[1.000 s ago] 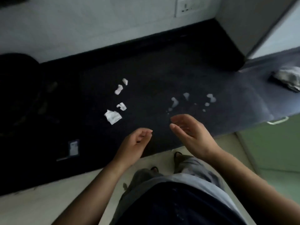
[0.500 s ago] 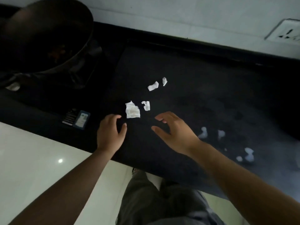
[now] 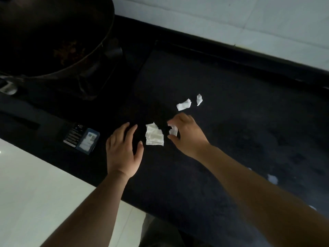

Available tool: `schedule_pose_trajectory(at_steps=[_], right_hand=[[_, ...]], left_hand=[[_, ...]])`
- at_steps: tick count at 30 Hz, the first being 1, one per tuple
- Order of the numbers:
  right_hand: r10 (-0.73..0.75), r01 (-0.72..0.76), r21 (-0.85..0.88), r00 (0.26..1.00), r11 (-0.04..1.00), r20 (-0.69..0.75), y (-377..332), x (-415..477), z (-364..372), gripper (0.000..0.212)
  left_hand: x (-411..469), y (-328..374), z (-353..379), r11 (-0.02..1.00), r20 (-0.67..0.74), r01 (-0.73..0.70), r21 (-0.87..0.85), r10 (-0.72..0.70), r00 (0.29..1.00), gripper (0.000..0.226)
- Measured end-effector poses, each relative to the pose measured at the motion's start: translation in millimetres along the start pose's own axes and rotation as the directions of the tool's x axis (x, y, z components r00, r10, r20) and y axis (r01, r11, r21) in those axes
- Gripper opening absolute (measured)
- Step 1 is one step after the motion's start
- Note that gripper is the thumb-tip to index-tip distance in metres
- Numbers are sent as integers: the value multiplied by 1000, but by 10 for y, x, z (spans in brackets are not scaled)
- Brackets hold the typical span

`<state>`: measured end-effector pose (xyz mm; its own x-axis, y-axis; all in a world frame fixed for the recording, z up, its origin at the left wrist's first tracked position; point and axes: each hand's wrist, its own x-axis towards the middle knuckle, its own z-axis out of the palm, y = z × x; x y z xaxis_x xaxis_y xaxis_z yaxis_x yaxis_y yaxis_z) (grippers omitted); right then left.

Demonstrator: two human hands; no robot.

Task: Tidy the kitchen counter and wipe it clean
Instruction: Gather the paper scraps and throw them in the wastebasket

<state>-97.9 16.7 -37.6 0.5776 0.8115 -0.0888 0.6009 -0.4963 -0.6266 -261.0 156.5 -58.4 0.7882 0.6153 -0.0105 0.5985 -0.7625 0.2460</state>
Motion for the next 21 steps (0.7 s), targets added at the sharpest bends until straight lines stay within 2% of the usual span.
schedule_pose_trajectory(at_steps=[4, 7, 10, 14, 17, 21], right_hand=[[-25, 25, 77, 1000, 997, 0, -3, 79, -7, 22], [-25, 56, 137, 975, 989, -220, 11, 214, -179, 19], [6, 21, 64, 918, 998, -396, 98, 421, -332, 17], [48, -29, 60, 941, 998, -335, 173, 502, -316, 19], [4, -29, -77, 953, 997, -302, 237, 458, -251, 21], [38, -102, -175, 942, 979, -334, 313, 488, -239, 31]], left_hand=[[3, -4, -2, 1000, 8, 7, -12, -7, 1000, 54], [14, 6, -32, 1000, 29, 8, -19, -7, 1000, 54], [20, 16, -49, 999, 47, 16, -29, -15, 999, 55], [21, -9, -36, 999, 34, 15, -46, -13, 999, 55], [26, 11, -37, 998, 24, 23, -58, -22, 999, 55], [31, 21, -52, 997, 32, 26, -66, -24, 999, 55]])
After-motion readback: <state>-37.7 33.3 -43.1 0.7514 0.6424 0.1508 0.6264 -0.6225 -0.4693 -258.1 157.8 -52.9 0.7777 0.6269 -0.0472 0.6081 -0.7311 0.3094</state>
